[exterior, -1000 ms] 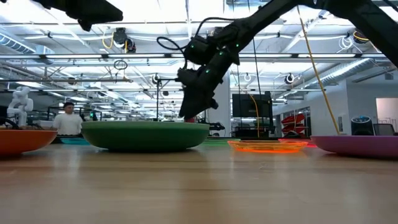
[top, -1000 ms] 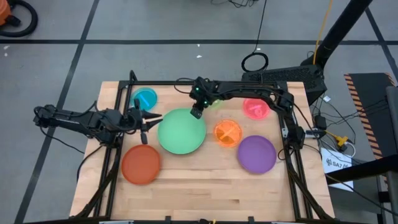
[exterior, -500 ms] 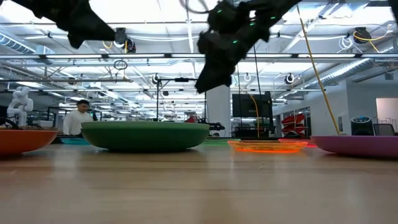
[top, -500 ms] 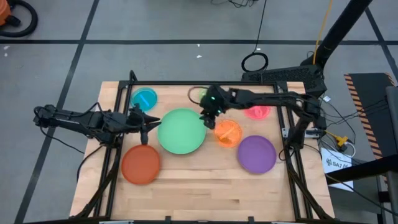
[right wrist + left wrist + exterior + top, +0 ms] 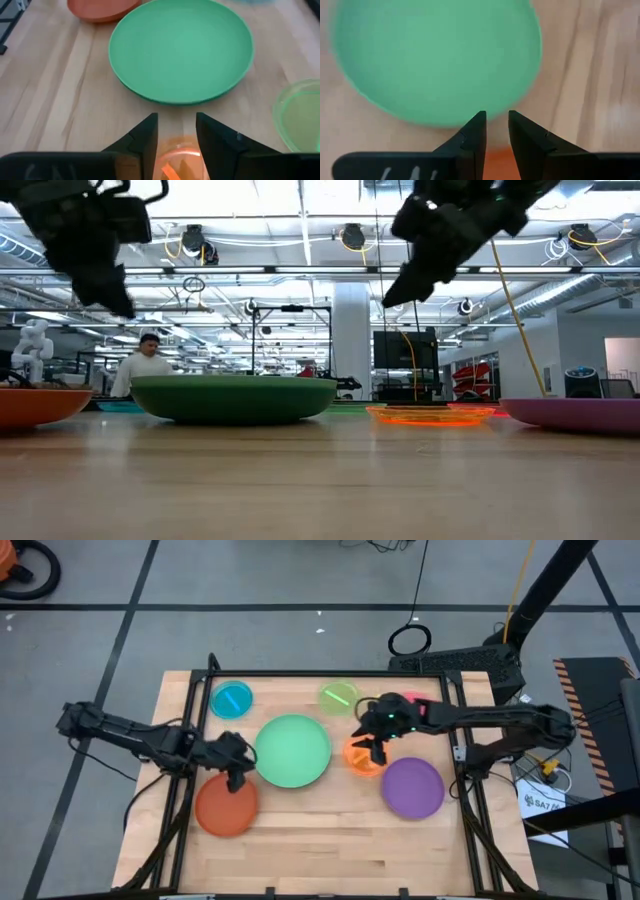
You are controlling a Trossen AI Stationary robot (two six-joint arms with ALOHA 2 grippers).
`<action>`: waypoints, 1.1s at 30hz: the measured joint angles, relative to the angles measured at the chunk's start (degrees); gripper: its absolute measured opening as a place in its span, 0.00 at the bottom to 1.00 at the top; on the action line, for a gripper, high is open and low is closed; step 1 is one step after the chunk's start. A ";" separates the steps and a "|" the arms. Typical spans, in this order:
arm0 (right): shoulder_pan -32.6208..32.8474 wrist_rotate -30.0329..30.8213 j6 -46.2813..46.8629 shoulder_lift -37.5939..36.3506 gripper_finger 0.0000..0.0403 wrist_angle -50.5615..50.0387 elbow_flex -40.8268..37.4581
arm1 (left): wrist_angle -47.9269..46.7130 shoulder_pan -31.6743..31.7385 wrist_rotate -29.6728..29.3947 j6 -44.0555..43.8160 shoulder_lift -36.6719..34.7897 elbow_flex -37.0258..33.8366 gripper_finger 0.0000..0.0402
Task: Stack plastic plates
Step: Stack the orange plate on top of the light green plate
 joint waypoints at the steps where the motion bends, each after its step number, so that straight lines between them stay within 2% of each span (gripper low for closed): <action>1: -0.09 0.00 -0.02 -1.40 0.31 -0.51 -0.44 | -0.71 -0.34 2.16 -0.13 1.48 0.00 0.22; 5: -0.01 -0.06 1.34 -6.98 0.31 -3.57 -1.79 | -3.51 -1.89 9.54 -0.92 6.35 0.00 0.22; 10: 1.03 -0.05 3.35 -12.28 0.31 -4.73 -4.38 | -8.51 -2.80 14.17 -4.50 9.42 0.00 0.22; 18: 1.22 -0.07 3.42 -15.12 0.31 -5.21 -5.74 | -10.14 -2.78 17.96 -4.60 9.71 0.09 0.22; 21: 1.22 -0.05 3.06 -15.12 0.31 -4.84 -5.74 | -11.78 -2.78 19.65 -4.55 9.76 2.09 0.22; 27: 1.20 -0.02 0.52 -15.12 0.31 -1.64 -5.74 | -16.84 -2.78 17.02 0.39 10.38 8.24 0.22; 33: 1.20 -0.02 0.07 -15.12 0.31 -0.51 -5.74 | -23.45 -2.71 11.49 7.46 12.91 9.46 0.22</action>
